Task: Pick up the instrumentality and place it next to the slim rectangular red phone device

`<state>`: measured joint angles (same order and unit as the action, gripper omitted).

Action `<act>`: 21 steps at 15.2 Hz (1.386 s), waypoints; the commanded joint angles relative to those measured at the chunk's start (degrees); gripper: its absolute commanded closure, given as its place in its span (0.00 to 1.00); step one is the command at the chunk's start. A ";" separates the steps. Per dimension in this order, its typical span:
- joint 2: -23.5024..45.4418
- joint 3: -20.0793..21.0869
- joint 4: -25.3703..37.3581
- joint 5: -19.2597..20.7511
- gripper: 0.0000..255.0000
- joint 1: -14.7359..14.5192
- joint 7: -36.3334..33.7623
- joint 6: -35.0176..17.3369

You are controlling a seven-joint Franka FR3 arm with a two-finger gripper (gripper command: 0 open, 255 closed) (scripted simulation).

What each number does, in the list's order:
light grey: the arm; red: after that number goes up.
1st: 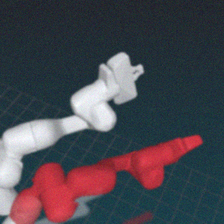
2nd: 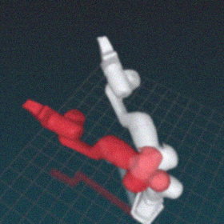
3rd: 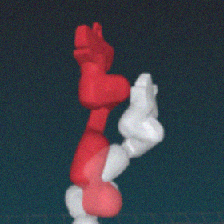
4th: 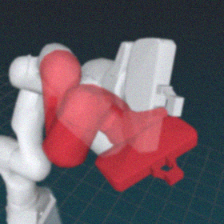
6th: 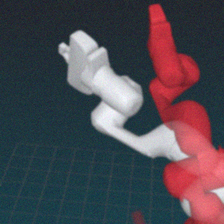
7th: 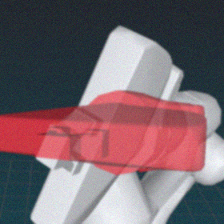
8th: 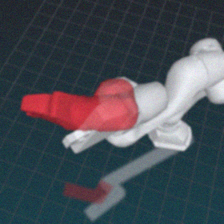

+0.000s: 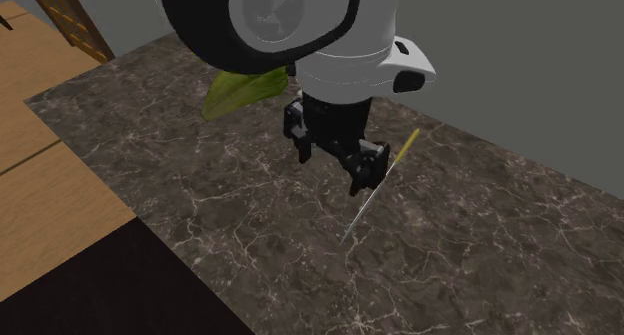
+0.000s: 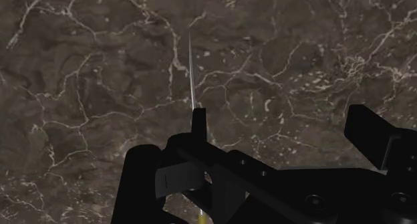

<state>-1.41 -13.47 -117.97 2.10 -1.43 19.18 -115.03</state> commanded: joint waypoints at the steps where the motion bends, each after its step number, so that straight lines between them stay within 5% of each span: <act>1: 4.91 -0.34 3.89 -1.43 0.00 0.24 1.55 -0.98; 11: 27.66 0.49 26.31 -7.75 0.00 3.61 7.32 -1.06; 21: 29.87 0.84 23.65 -8.35 0.00 3.79 7.71 -5.89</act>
<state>28.37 -12.65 -94.33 -6.23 2.36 26.88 -120.81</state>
